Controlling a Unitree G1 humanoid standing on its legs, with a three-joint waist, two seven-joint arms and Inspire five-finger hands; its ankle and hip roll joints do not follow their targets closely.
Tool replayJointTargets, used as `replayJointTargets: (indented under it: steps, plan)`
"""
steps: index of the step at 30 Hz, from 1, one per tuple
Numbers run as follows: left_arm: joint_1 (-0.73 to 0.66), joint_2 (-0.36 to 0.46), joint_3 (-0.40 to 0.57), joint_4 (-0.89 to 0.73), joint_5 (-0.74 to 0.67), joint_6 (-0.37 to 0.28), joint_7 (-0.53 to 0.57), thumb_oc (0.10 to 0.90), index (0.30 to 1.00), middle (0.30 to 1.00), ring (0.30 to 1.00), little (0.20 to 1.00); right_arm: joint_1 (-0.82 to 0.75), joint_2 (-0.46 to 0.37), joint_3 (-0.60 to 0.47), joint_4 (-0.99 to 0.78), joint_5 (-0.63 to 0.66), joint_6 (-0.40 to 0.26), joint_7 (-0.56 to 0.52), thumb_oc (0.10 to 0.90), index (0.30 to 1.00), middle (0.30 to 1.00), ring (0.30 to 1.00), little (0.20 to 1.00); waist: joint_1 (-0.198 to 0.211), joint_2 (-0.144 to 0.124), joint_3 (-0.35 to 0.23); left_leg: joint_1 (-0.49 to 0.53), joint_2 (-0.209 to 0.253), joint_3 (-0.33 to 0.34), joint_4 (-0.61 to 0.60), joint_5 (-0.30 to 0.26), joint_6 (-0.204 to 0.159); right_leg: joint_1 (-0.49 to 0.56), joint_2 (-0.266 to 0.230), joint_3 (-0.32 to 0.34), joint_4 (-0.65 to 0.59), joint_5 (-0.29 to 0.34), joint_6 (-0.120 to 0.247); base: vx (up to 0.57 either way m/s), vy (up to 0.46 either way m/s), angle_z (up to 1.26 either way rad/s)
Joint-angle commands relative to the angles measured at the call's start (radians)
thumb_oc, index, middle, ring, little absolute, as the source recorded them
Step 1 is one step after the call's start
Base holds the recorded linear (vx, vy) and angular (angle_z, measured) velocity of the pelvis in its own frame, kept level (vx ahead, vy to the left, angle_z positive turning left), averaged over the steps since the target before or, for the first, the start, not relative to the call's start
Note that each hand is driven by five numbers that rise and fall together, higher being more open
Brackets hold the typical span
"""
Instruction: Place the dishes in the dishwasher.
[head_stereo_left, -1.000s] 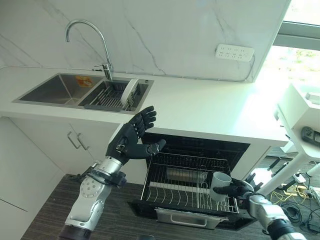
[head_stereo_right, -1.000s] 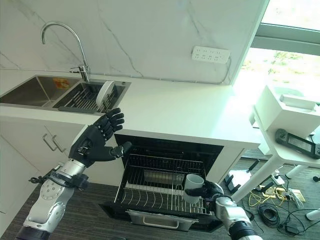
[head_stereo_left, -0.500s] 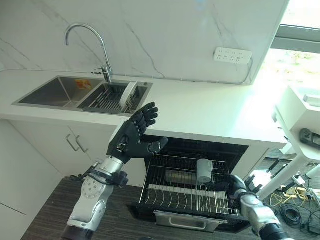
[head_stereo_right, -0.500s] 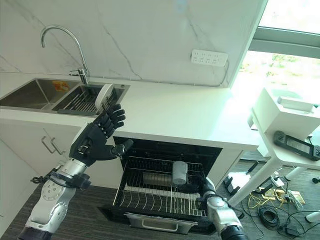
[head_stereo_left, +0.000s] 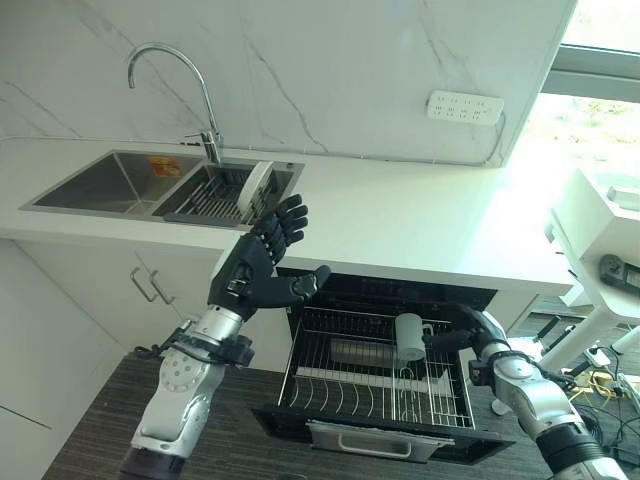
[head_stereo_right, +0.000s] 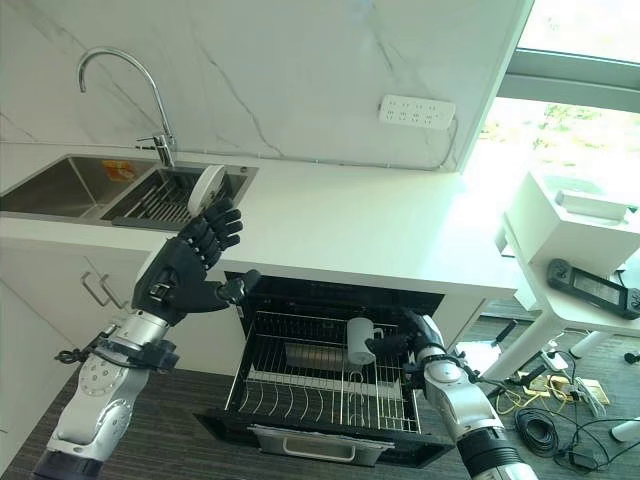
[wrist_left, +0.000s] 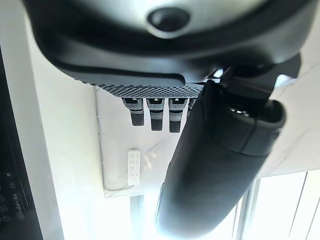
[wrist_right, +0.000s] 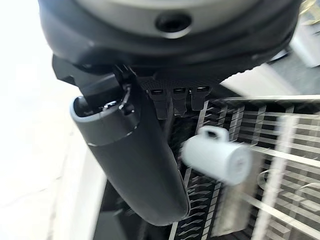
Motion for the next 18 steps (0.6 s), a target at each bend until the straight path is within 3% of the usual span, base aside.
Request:
replayJointTargets:
  steps: [1,3,5,8,13,18]
  plan:
    - [-0.048,0.009,0.111,-0.154,-0.054,-0.107,-0.008,0.8,0.9,0.9,0.9,0.9,-0.061,-0.019,-0.122,-0.146,0.079,-0.13,0.058,0.8,0.9,0.9,0.9,0.9,-0.026,-0.009,-0.019,0.007,0.025,0.0,0.097,-0.133,-0.005,0.041,0.02,0.028,-0.05,-0.068,0.017,-0.05,0.013,-0.05]
    - [-0.017,-0.014,0.163,-0.167,-0.115,-0.109,0.005,0.8,0.9,0.9,0.9,0.9,0.0,-0.003,-0.175,-0.318,0.115,-0.25,0.132,0.8,0.9,0.9,0.9,0.9,-0.043,-0.009,-0.019,0.001,0.025,0.005,0.097,-0.134,-0.005,0.03,0.023,0.037,-0.05,-0.066,0.018,-0.05,0.009,-0.06]
    - [-0.006,-0.026,0.177,-0.17,-0.111,-0.115,0.034,0.8,0.9,0.9,0.9,0.9,0.01,0.006,-0.195,-0.385,0.117,-0.348,0.129,0.8,0.9,0.9,0.9,0.9,-0.048,-0.008,-0.021,-0.002,0.025,0.004,0.097,-0.134,-0.006,0.024,0.026,0.044,-0.05,-0.065,0.019,-0.03,-0.001,-0.08]
    - [0.002,-0.032,0.186,-0.172,-0.113,-0.121,0.053,0.8,0.9,0.9,0.9,0.9,0.015,0.007,-0.214,-0.448,0.071,-0.442,0.12,0.8,0.9,0.9,0.9,0.9,-0.053,-0.005,-0.021,-0.007,0.024,0.004,0.097,-0.134,-0.004,0.016,0.03,0.055,-0.05,-0.063,0.018,-0.03,0.009,-0.08]
    - [0.026,-0.038,0.195,-0.199,-0.1,-0.127,0.044,0.8,0.9,0.9,0.9,0.9,0.04,0.023,-0.243,-0.489,0.16,-0.531,0.148,0.8,0.9,0.9,0.9,0.9,-0.057,0.0,-0.019,-0.01,0.026,0.007,0.097,-0.134,-0.003,0.008,0.035,0.062,-0.05,-0.061,0.017,0.0,0.0,0.0]
    - [0.037,-0.038,0.206,-0.202,-0.08,-0.136,0.062,0.8,0.9,0.9,0.9,0.9,0.043,0.027,-0.248,-0.504,0.125,-0.582,0.163,0.8,0.9,0.9,0.9,0.9,-0.057,0.001,-0.016,-0.013,0.026,0.016,0.097,-0.134,-0.001,0.003,0.035,0.065,-0.05,-0.057,0.017,-0.01,0.068,-0.02]
